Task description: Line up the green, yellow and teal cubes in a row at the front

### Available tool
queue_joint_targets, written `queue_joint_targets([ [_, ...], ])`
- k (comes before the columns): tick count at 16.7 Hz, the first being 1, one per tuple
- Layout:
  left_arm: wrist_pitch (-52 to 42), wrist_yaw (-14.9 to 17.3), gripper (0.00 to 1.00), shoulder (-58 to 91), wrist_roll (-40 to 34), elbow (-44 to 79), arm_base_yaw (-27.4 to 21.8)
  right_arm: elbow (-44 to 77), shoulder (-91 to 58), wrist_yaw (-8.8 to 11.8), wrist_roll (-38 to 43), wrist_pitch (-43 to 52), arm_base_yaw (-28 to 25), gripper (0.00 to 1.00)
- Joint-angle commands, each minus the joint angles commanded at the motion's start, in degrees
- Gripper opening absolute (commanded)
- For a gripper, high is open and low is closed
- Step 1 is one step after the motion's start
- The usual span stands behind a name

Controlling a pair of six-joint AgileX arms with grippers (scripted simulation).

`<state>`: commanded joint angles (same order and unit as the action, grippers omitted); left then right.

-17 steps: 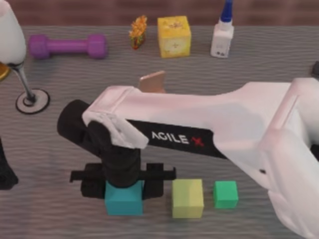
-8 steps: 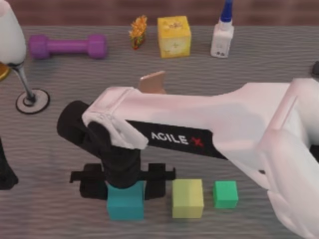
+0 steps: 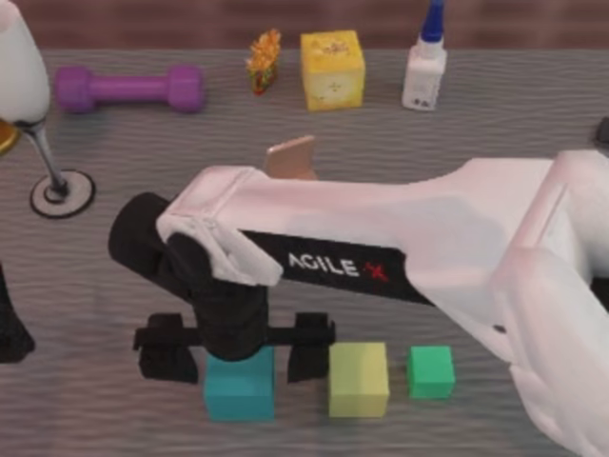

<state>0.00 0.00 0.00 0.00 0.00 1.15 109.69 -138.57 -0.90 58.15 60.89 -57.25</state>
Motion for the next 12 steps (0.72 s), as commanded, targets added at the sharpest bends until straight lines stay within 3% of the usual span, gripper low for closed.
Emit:
queue_joint_targets([
  [4, 0.0, 0.0, 1.0, 0.0, 0.0, 0.0, 0.0, 0.9, 0.2, 0.1, 0.0, 1.0, 0.0, 1.0],
  [12, 0.0, 0.0, 1.0, 0.0, 0.0, 0.0, 0.0, 10.9, 2.9, 0.0, 0.0, 13.8, -0.4, 1.0],
])
